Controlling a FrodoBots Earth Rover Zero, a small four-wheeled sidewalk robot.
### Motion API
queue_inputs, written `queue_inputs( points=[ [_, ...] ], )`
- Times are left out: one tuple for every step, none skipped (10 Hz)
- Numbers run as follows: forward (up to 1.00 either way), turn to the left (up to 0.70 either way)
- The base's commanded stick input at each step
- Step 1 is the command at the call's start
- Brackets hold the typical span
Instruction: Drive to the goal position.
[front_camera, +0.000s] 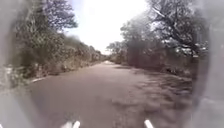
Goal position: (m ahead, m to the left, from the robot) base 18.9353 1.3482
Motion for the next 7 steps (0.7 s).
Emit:
queue_inputs(
  points=[
    [0.85, 0.0],
    [0.85, 0.0],
    [0.85, 0.0],
    [0.85, 0.0],
    [0.85, 0.0],
    [0.85, 0.0],
    [0.85, 0.0]
  ],
)
